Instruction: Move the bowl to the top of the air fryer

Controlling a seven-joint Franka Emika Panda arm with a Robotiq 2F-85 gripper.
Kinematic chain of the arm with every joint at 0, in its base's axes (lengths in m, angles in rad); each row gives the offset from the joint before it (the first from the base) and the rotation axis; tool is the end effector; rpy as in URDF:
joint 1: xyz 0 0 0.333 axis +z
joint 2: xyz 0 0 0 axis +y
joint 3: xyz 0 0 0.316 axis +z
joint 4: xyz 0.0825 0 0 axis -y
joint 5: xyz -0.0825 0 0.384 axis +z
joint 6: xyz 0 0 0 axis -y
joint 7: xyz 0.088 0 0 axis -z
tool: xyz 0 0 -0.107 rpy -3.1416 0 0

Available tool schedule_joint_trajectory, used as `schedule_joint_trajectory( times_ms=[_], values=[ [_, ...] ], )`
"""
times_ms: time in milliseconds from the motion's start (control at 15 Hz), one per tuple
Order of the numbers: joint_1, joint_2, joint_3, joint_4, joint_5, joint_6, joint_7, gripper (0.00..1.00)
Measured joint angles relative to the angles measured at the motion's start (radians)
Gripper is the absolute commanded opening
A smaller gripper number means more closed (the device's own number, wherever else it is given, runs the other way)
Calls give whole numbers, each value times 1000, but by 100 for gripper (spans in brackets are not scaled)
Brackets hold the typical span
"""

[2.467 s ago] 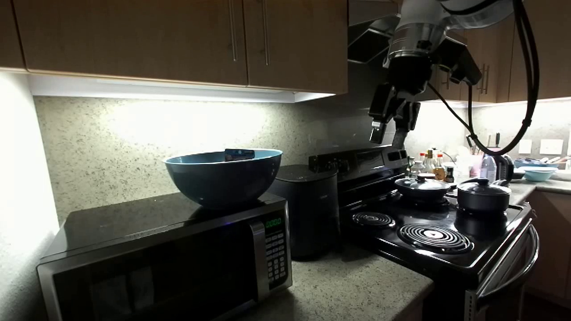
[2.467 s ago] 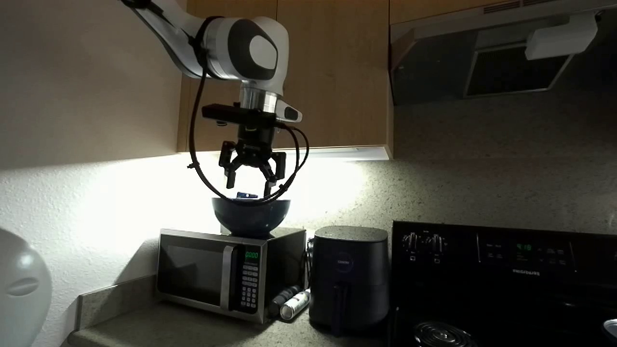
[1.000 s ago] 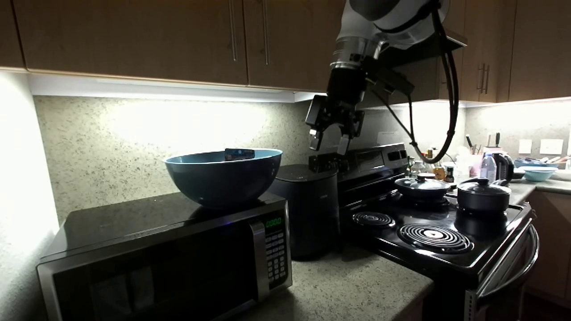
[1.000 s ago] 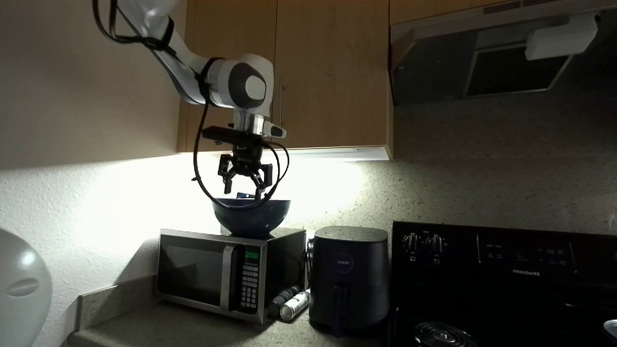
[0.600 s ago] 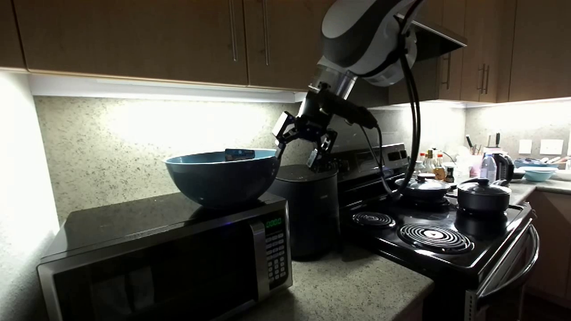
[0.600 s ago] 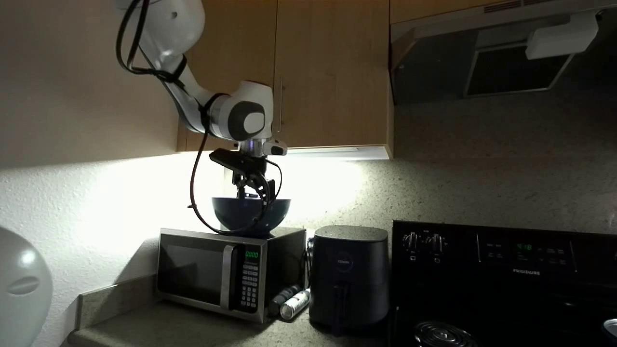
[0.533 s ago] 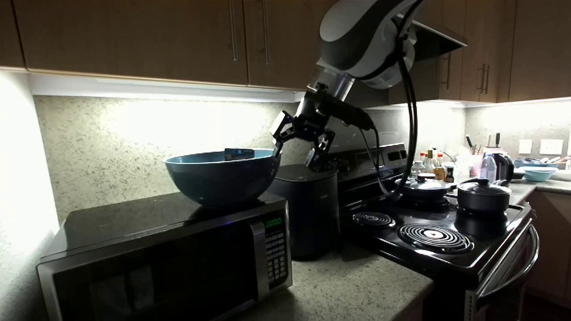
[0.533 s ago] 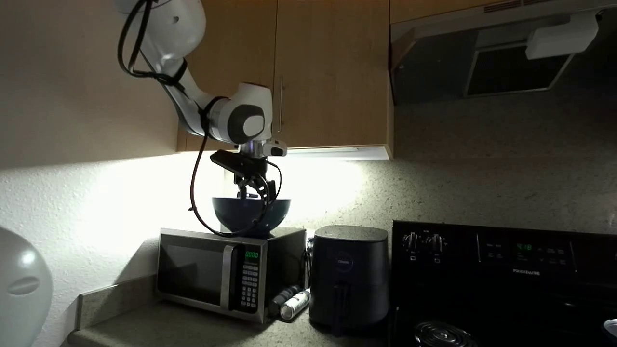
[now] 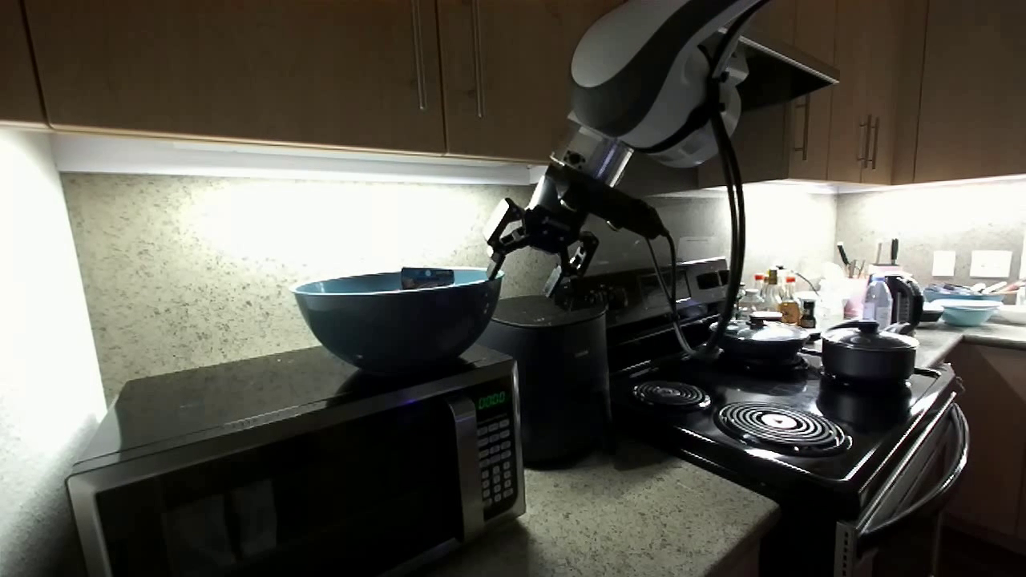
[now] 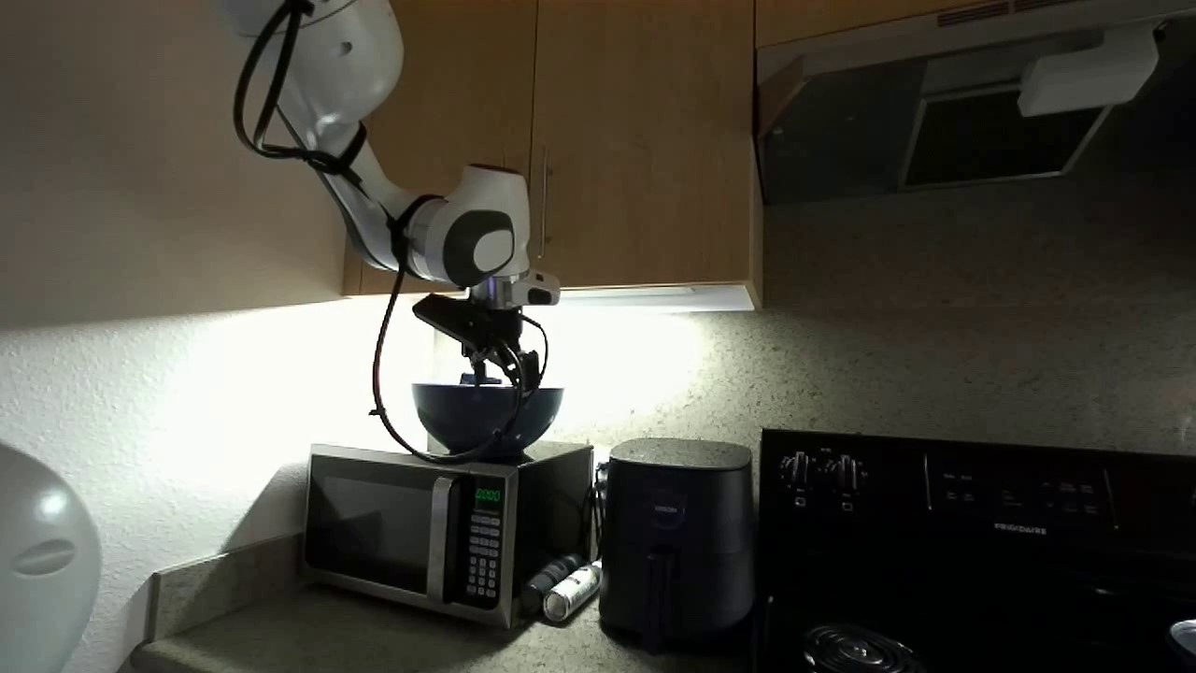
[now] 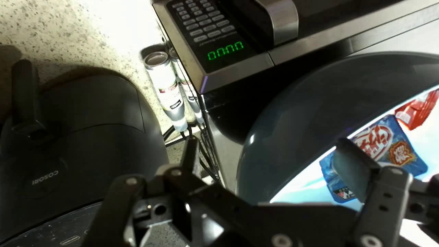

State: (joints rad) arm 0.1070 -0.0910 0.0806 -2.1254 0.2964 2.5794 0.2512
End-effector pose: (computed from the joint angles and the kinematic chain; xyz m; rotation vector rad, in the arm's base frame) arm 0.5551 0.1013 0.5106 -2.7103 0.3671 -0.6766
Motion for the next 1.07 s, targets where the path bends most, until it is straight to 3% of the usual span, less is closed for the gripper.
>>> schedule_joint_trajectory(
  times_ms=[600,667,733,1067],
  values=[
    [1,55,11,29,-6,23,53,100],
    [2,78,12,38,-11,23,54,93],
    [3,103,13,50,-22,23,55,73],
    [5,188,13,114,-97,23,97,39]
  ],
)
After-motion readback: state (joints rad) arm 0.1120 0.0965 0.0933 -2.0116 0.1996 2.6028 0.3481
